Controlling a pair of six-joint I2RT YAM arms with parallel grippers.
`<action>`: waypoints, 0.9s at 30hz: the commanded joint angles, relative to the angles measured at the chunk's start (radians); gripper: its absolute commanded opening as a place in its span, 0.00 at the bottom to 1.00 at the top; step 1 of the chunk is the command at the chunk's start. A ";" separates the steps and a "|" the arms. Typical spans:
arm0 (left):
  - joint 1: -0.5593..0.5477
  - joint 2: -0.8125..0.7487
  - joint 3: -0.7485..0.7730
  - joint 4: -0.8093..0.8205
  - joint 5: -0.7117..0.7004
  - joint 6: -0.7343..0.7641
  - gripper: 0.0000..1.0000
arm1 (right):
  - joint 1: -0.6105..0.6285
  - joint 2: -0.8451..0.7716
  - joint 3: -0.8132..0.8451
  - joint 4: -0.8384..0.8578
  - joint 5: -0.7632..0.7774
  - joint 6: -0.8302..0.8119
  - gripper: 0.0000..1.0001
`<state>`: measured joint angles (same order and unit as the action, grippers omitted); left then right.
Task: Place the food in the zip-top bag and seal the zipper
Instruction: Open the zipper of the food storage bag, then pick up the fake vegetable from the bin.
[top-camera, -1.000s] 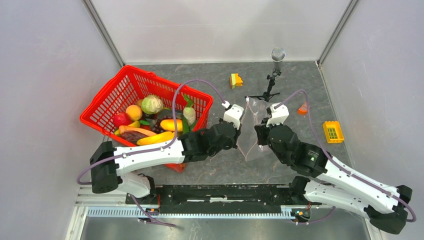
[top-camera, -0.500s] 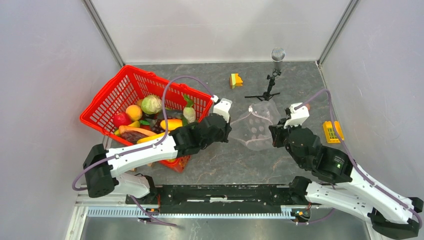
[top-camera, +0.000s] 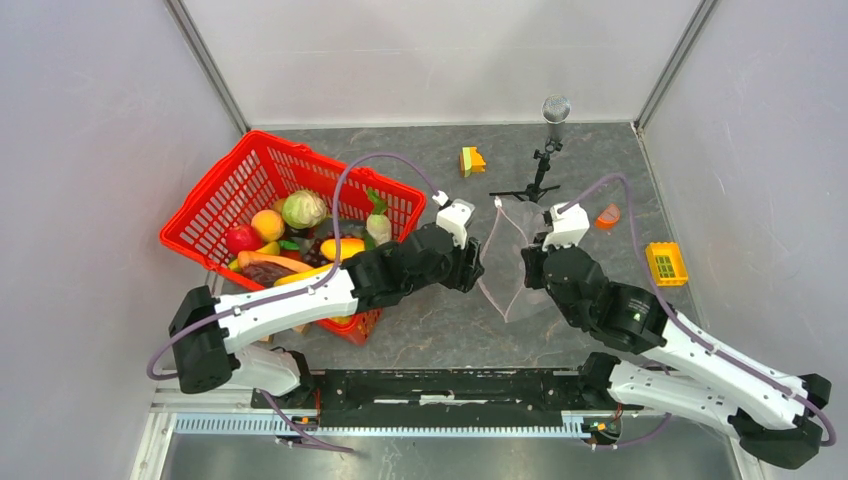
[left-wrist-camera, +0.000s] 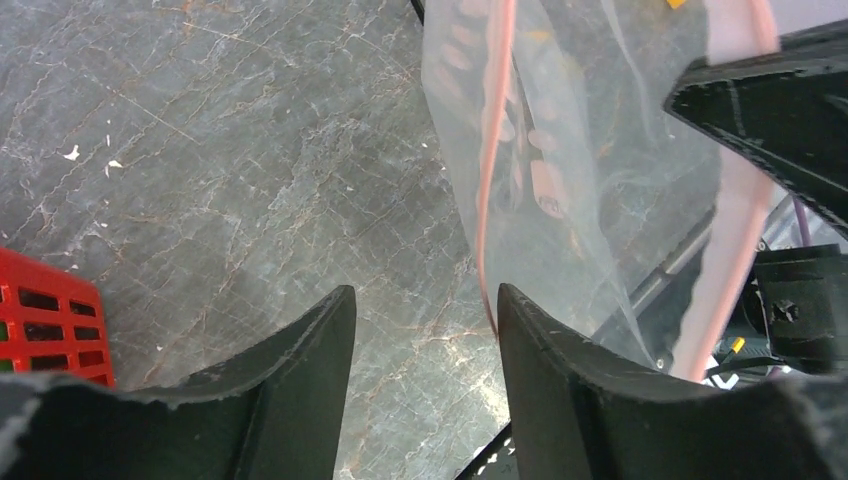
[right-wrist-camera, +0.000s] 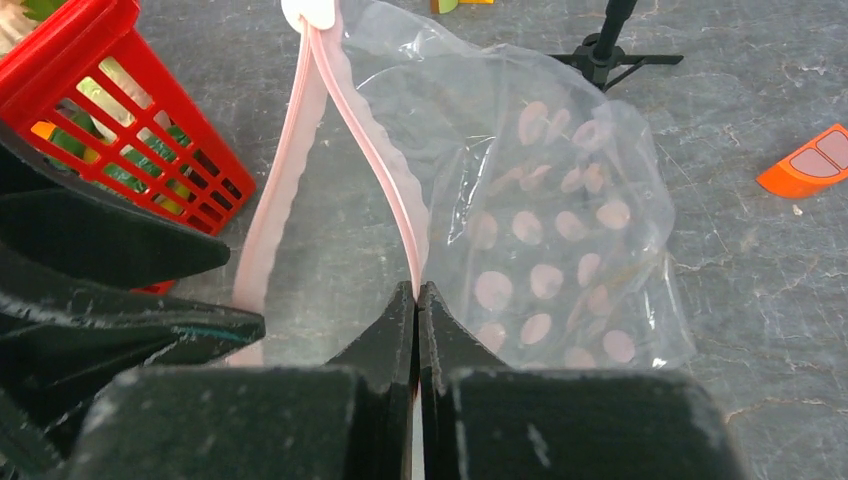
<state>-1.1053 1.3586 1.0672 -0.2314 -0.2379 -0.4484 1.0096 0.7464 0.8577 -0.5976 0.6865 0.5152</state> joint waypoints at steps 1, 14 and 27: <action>0.006 -0.072 0.033 0.015 0.006 0.037 0.65 | 0.001 0.040 -0.005 0.110 0.034 -0.003 0.00; 0.033 -0.307 -0.008 -0.057 -0.116 0.106 0.90 | -0.002 0.179 0.015 0.250 -0.075 -0.080 0.00; 0.524 -0.447 -0.029 -0.212 -0.163 0.121 1.00 | -0.002 0.157 -0.022 0.263 -0.124 -0.073 0.00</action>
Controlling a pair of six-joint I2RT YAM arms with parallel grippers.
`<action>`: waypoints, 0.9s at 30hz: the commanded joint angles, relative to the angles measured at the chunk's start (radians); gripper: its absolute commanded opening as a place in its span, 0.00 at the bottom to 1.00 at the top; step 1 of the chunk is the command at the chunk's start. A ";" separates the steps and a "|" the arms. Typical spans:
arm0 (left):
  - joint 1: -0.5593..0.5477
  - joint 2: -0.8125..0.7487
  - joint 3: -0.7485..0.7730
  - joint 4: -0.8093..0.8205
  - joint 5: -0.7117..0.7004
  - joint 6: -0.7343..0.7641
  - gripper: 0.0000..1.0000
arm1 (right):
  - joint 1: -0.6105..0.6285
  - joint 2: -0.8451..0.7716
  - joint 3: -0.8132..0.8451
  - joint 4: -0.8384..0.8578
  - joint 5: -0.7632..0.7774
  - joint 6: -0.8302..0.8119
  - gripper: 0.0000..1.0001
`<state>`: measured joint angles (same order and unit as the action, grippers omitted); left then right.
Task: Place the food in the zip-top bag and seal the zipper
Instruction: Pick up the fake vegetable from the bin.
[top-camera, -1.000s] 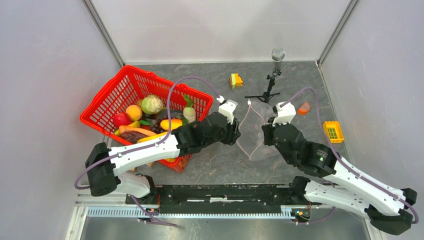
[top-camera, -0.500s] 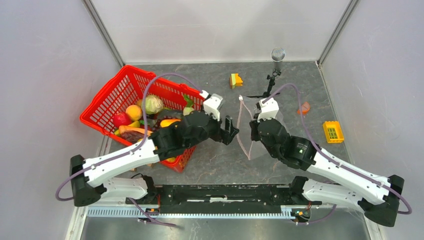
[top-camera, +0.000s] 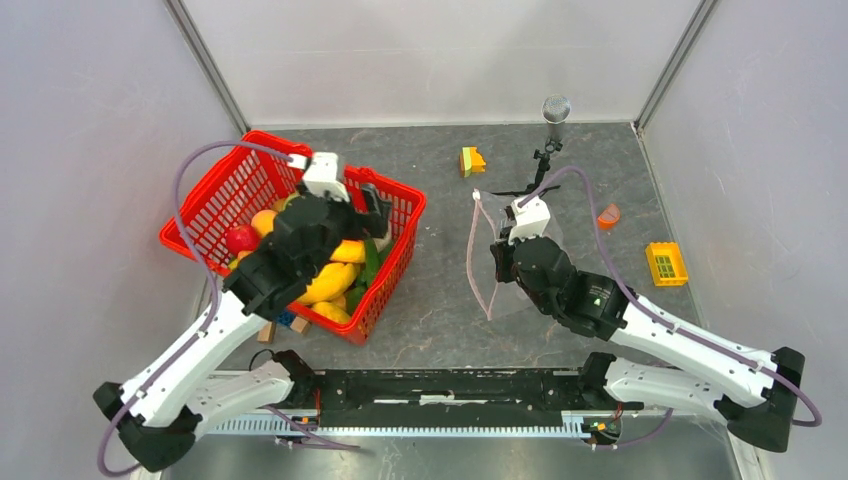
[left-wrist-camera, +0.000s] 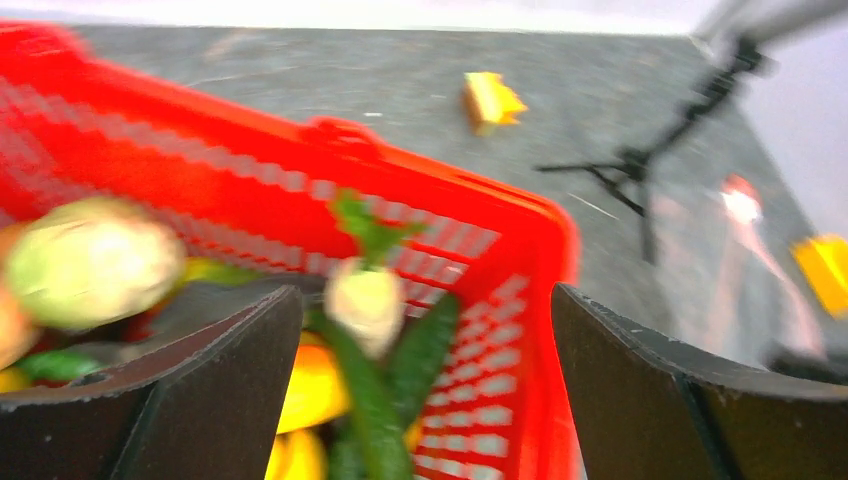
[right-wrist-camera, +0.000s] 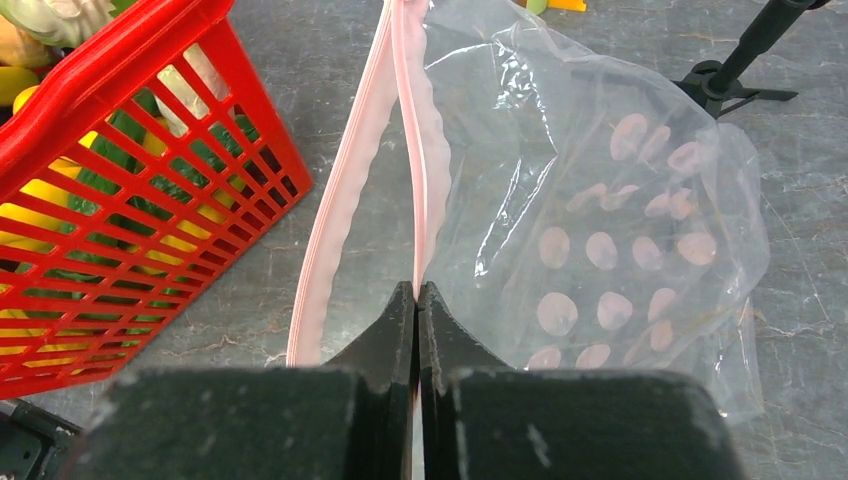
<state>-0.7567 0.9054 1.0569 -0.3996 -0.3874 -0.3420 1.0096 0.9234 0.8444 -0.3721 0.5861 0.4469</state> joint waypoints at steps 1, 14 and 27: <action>0.241 0.020 -0.016 -0.045 0.011 0.004 1.00 | -0.002 -0.021 -0.011 0.038 -0.029 -0.004 0.00; 0.705 0.375 0.015 0.056 0.232 0.022 1.00 | -0.001 -0.074 -0.036 0.046 -0.076 -0.008 0.00; 0.755 0.584 -0.011 0.121 0.220 0.134 1.00 | -0.002 -0.099 -0.051 0.048 -0.067 -0.009 0.01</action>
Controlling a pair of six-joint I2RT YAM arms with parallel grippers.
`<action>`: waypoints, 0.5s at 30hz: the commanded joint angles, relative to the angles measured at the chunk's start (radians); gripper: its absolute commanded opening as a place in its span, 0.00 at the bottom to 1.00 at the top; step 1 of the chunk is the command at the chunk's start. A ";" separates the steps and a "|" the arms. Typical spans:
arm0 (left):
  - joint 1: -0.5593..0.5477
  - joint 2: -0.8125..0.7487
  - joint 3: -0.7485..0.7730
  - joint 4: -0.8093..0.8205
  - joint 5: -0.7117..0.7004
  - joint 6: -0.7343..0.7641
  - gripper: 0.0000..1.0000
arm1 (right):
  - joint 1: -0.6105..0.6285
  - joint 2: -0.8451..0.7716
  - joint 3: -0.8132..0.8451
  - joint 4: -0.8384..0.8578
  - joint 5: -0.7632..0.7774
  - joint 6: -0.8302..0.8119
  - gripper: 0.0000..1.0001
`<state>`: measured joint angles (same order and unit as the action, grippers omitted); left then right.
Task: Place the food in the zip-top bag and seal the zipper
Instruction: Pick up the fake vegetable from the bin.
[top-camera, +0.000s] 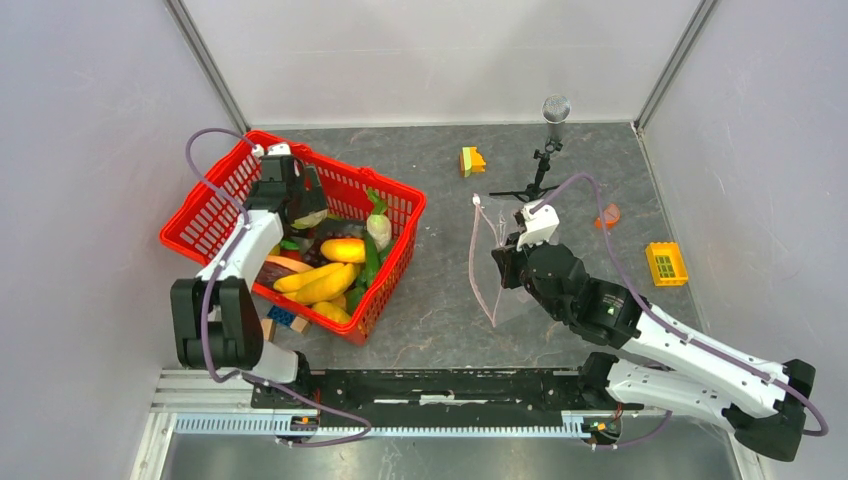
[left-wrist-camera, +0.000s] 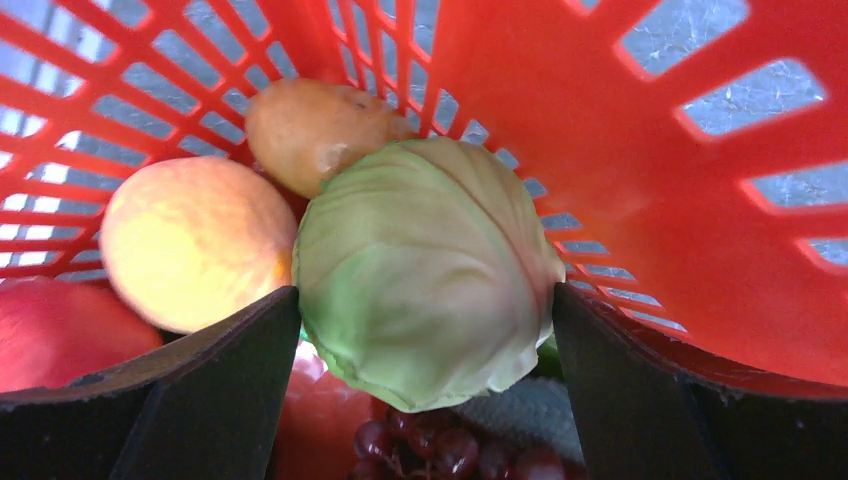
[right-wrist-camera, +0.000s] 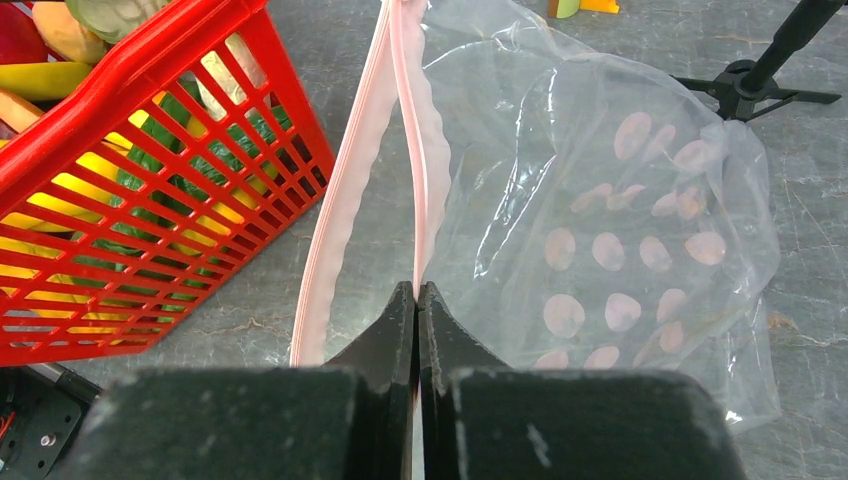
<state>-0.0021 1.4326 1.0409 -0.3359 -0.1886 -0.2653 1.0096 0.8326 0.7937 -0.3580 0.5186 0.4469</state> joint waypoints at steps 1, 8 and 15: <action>0.001 0.072 0.002 0.063 0.040 0.057 1.00 | -0.002 -0.007 -0.002 0.036 0.000 -0.012 0.01; 0.001 0.064 -0.004 0.080 0.091 0.024 0.76 | -0.001 0.003 0.006 0.028 -0.013 -0.014 0.01; 0.001 -0.035 -0.021 0.063 0.069 -0.001 0.34 | -0.003 -0.017 0.004 0.035 -0.009 -0.011 0.01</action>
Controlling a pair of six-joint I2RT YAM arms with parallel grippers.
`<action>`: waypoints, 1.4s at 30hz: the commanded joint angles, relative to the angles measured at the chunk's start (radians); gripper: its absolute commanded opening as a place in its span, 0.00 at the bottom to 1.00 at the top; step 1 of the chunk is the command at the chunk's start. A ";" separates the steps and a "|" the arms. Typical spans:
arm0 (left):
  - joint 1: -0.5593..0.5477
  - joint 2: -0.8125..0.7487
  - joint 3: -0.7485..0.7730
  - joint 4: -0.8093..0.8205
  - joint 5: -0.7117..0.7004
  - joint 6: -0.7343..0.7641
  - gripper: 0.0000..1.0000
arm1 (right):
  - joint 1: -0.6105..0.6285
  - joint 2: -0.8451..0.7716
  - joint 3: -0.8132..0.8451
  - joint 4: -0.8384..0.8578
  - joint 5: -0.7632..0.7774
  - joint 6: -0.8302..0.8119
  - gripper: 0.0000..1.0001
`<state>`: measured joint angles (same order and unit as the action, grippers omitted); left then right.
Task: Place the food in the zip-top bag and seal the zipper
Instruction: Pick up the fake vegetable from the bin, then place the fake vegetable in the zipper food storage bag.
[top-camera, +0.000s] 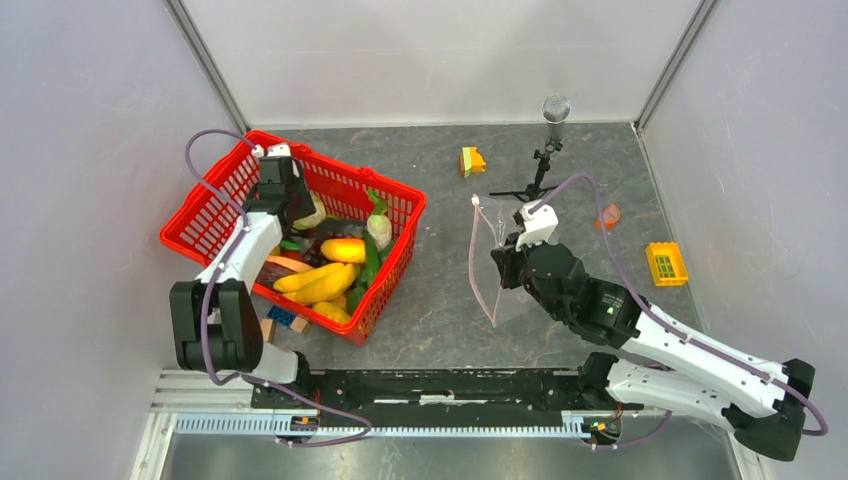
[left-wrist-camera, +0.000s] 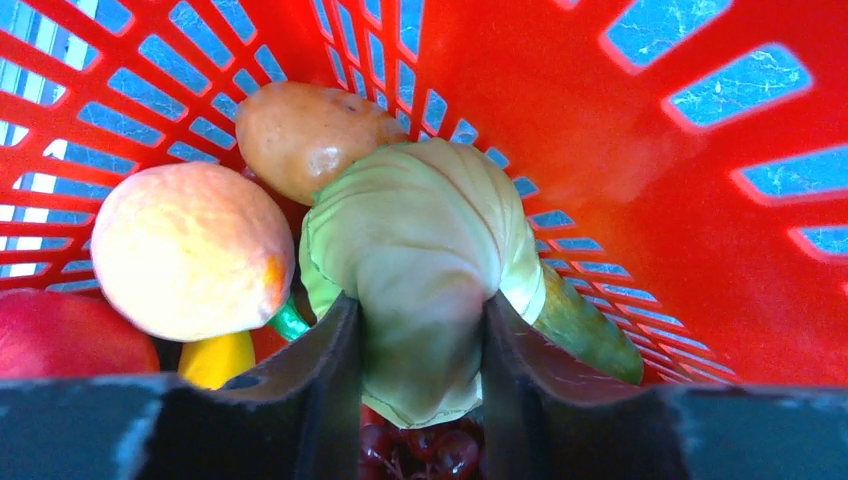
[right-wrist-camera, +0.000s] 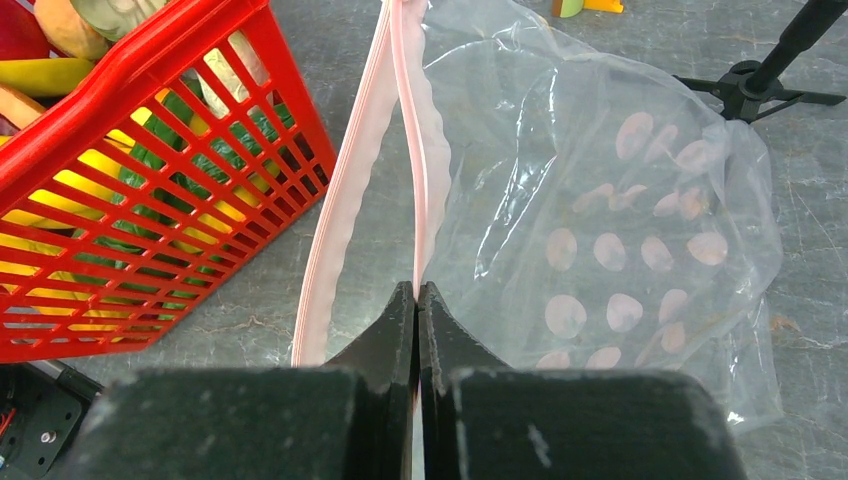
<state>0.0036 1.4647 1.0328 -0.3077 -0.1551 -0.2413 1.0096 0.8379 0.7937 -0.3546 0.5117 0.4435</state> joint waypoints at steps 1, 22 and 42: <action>-0.005 -0.081 -0.012 0.032 0.035 -0.026 0.26 | -0.002 -0.024 0.004 0.031 -0.002 -0.007 0.01; -0.004 -0.524 0.048 0.012 0.649 -0.071 0.02 | -0.001 -0.098 -0.082 0.113 0.034 0.046 0.01; -0.615 -0.600 -0.100 0.280 0.850 -0.269 0.03 | -0.002 -0.095 -0.123 0.202 0.031 0.119 0.02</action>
<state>-0.4511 0.8352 0.9791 -0.1390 0.7681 -0.4480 1.0096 0.7429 0.6788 -0.2173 0.5278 0.5308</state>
